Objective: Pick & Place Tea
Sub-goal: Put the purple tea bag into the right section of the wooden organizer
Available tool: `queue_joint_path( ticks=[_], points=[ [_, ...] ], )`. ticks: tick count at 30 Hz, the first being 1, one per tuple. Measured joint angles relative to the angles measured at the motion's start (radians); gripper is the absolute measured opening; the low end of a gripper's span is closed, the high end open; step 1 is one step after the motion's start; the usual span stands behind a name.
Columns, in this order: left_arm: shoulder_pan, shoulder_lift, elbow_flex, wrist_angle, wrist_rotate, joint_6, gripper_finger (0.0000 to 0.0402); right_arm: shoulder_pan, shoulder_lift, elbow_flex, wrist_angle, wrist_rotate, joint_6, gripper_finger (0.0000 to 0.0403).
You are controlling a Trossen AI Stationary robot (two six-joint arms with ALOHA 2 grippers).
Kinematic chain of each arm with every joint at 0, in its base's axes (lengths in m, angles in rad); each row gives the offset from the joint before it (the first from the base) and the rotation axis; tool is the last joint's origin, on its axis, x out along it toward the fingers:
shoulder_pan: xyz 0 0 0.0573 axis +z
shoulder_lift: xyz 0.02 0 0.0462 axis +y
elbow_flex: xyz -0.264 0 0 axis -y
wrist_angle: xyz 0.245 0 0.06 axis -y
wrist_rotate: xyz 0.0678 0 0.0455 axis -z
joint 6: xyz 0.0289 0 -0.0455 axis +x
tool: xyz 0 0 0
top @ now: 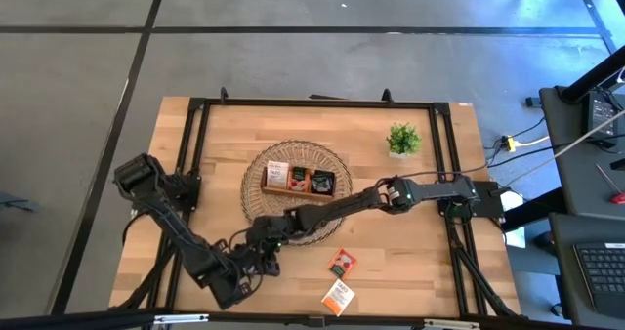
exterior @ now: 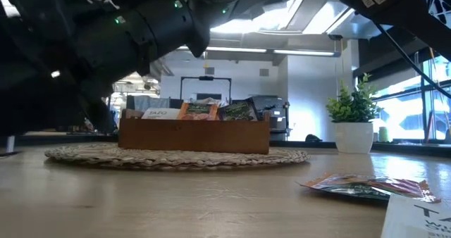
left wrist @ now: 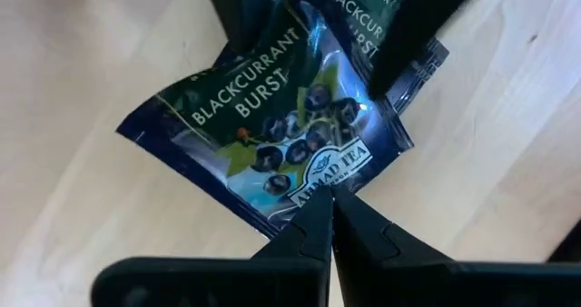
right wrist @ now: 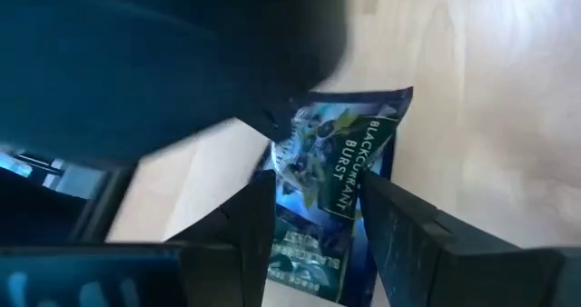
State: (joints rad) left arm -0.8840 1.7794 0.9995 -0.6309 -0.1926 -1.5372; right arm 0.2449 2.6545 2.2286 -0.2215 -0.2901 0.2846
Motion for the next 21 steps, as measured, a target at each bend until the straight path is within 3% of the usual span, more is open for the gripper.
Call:
queue_joint_path(
  ticks=[6,12,21],
  points=[
    [0.0,0.001,-0.001,-0.002,-0.008,0.007,0.0002,-0.006,0.001,-0.001,-0.015,0.043,0.072,0.0161],
    [-0.011,0.002,-0.002,-0.001,-0.029,0.006,0.0002,-0.023,0.002,-0.002,-0.034,0.006,0.078,0.0154],
    [-0.011,0.002,-0.002,-0.001,-0.033,0.006,0.0002,-0.022,0.002,-0.002,-0.007,-0.046,0.098,0.0052]
  ],
)
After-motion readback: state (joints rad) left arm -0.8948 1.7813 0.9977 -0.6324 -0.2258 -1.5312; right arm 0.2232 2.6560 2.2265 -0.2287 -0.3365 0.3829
